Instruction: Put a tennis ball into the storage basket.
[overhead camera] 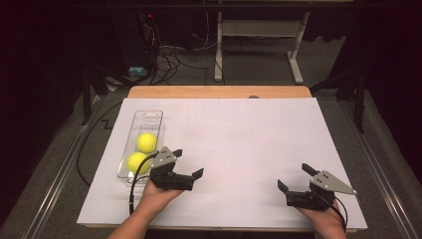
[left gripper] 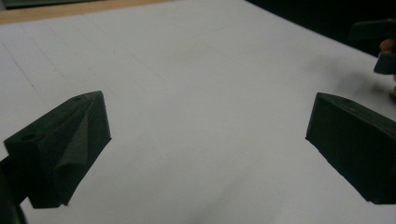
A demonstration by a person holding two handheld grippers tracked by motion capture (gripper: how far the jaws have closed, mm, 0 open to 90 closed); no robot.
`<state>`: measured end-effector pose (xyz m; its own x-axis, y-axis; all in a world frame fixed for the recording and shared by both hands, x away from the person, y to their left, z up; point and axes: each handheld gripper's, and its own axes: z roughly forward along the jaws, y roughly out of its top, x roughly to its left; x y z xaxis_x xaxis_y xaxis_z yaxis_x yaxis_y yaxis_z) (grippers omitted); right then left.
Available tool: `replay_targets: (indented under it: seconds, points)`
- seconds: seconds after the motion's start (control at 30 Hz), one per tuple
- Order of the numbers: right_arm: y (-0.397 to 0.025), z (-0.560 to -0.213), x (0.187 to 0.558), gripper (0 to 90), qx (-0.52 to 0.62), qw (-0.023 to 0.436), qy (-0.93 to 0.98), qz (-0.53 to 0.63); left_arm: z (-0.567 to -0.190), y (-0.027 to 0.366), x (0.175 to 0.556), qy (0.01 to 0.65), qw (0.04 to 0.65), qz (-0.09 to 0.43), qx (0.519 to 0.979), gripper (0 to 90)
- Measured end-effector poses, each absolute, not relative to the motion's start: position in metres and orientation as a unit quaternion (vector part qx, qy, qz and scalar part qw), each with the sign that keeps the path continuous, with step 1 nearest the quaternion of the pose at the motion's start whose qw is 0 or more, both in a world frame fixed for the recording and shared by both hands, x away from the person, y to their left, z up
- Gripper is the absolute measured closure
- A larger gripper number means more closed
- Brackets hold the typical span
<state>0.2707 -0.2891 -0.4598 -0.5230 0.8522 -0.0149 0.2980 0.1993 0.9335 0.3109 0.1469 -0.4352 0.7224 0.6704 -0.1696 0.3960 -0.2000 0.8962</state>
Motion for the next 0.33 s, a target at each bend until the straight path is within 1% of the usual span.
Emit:
replay_targets:
  seconds: [0.13, 0.33]
  points:
    - [-0.289, -0.458, 0.269, 0.0, 0.399, 0.283, 0.716, 0.498, -0.434, 0.158, 0.306, 0.334, 0.543, 0.140, 0.757, 1.1]
    - [-0.291, -0.456, 0.269, 0.0, 0.407, 0.282, 0.705, 0.507, -0.432, 0.164, 0.304, 0.336, 0.558, 0.149, 0.744, 1.1]
